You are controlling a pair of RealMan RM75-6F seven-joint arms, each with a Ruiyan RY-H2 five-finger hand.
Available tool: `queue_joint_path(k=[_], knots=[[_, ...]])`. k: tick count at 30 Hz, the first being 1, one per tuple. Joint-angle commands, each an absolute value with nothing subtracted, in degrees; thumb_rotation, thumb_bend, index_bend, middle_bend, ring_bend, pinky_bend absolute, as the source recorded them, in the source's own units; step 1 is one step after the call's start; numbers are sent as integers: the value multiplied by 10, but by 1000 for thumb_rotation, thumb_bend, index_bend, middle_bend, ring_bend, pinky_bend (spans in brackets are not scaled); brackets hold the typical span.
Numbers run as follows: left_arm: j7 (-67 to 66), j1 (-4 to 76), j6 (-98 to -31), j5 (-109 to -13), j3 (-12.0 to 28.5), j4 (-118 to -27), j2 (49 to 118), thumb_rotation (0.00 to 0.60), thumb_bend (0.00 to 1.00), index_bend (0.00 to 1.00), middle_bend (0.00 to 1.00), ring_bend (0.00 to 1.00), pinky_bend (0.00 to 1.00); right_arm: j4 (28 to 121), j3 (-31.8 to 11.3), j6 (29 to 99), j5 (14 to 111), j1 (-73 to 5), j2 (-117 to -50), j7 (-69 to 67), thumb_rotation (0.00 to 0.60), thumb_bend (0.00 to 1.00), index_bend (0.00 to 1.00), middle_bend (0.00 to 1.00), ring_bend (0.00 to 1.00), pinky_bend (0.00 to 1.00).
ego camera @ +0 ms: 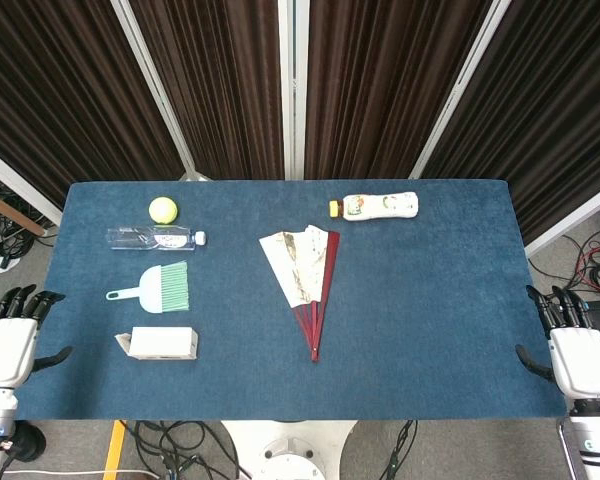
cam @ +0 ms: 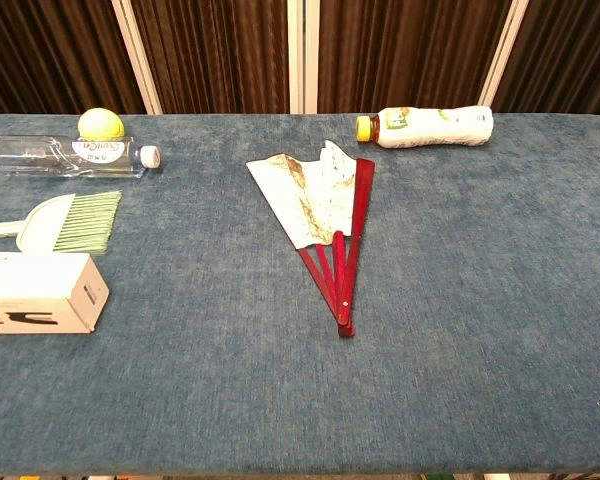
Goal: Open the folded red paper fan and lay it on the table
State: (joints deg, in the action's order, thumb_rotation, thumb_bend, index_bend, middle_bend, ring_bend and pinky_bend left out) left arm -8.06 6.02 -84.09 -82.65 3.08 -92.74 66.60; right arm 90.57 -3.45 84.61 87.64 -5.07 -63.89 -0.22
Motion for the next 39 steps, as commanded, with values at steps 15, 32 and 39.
queue_joint_path(k=[15,32,39], knots=[[-81,53,-862,-832,36,-928,674,600,44,239,225,105,115,892,-29,811,930,-95,-639,-45,600,171,95,243,0,28],[-79,53,-858,-827,38,-932,671,600,42,239,225,105,115,648,-98,553,908,-362,-884,-77,600,28,270,336,0,11],[-70,54,-853,-820,41,-929,670,600,42,239,224,105,115,519,-103,542,908,-422,-995,-92,600,26,329,343,0,11]])
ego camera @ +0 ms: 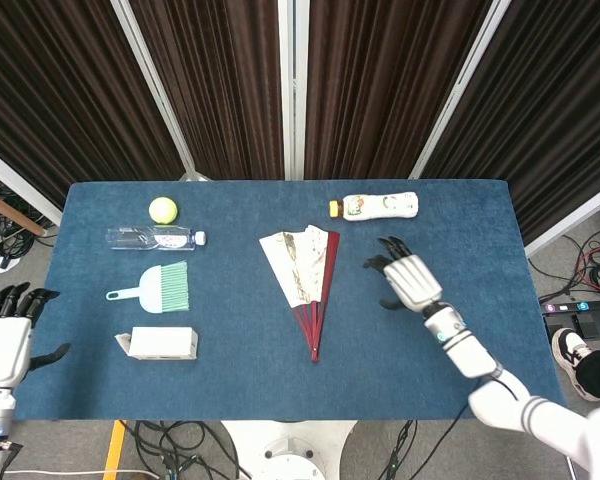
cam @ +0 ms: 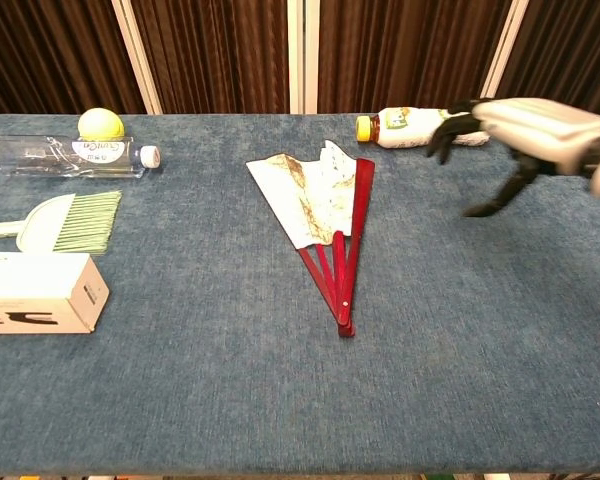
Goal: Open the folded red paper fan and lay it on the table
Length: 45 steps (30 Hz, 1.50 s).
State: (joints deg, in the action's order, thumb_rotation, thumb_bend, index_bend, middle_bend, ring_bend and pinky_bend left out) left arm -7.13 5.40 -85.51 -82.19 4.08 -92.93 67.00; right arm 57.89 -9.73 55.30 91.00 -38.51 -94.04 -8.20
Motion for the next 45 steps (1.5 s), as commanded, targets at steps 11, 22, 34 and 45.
queue_joint_path(k=[11,22,34,45], knots=[[-60,60,-842,-817,42,-918,678,600,41,238,225,105,115,364,-75,572,928,-468,-1119,-128,600,80,375,351,0,10],[-41,61,-834,-812,42,-908,680,600,42,239,224,105,115,211,-42,608,942,-480,-1210,-181,600,104,407,354,16,0],[-33,63,-833,-813,44,-908,679,600,38,238,224,105,115,119,-20,610,945,-495,-1261,-218,600,155,436,354,35,0],[-24,78,-821,-821,50,-900,677,600,37,238,225,105,115,91,-1,616,952,-515,-1265,-228,600,549,546,403,122,2]])
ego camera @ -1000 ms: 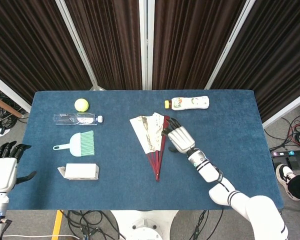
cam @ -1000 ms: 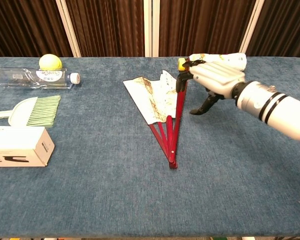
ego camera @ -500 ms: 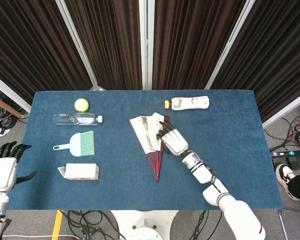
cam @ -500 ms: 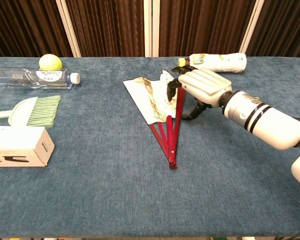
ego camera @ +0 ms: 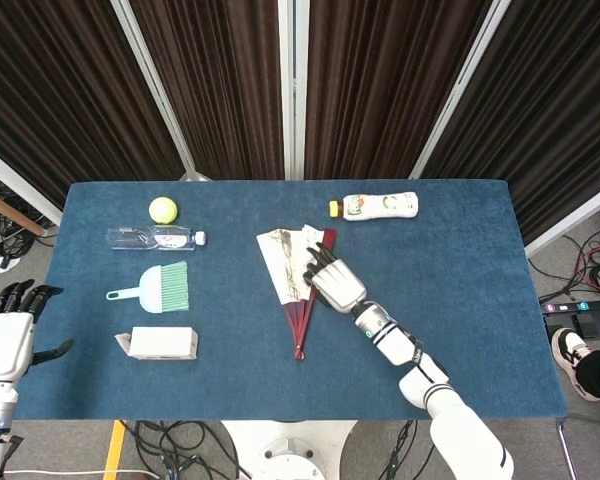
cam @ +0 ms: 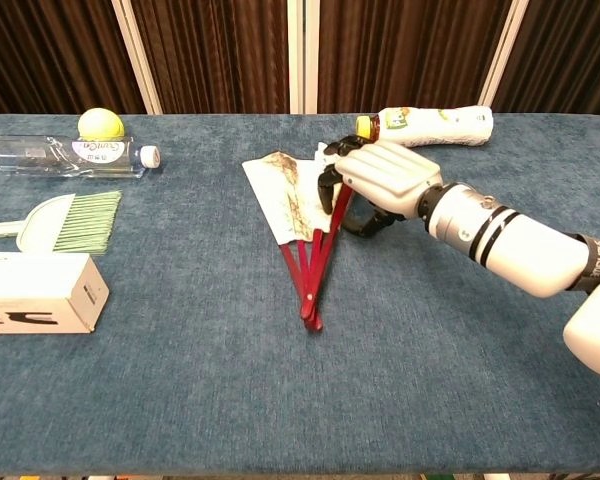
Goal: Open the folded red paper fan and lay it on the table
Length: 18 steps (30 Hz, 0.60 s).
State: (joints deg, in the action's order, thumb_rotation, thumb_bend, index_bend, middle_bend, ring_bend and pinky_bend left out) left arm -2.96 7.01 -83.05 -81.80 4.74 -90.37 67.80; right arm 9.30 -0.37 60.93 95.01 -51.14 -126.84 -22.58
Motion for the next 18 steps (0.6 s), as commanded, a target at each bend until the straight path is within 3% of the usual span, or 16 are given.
queue_joint_path(k=[1,9,18], knots=[[-17,83,-817,-822,52,-898,677,600,36,238,224,105,115,91,0,621,952,-517,-1262,-229,600,575,562,416,133,6],[136,148,-730,-808,87,-880,695,600,36,248,224,105,141,112,12,693,965,-537,-1206,-271,600,671,739,557,255,84],[215,278,-563,-766,129,-830,774,600,48,247,225,105,166,166,7,752,963,-550,-1150,-290,600,674,746,566,270,114]])
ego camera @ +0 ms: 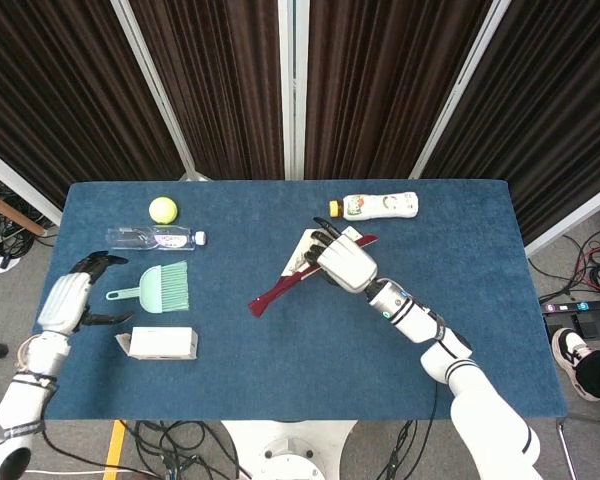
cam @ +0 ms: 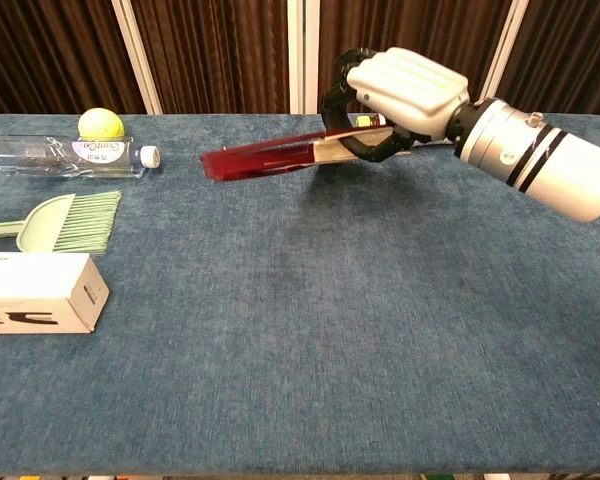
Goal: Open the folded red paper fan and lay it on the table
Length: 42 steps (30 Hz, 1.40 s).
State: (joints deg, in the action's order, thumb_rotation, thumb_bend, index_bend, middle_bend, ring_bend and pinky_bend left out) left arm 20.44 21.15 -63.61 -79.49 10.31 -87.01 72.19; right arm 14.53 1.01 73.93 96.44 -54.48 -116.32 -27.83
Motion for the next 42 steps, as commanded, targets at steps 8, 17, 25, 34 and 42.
queue_joint_path(k=[8,17,25,34,42], knots=[[271,348,-499,-714,170,-777,868,600,53,202,224,105,168,266,-3,790,966,-564,-1079,-275,600,674,746,566,271,113],[365,381,-486,-712,189,-755,943,600,54,209,224,105,185,487,-46,745,937,-588,-975,-175,600,674,738,565,270,113],[368,395,-499,-674,213,-768,984,600,54,289,281,185,252,634,-85,670,893,-602,-916,-61,600,673,725,565,270,113],[326,403,-521,-614,237,-775,1021,600,52,329,316,190,253,700,-122,589,837,-623,-895,15,600,673,714,565,265,96],[301,412,-554,-571,265,-758,1068,600,51,419,403,268,311,711,-142,565,805,-632,-913,56,600,673,709,565,265,85]])
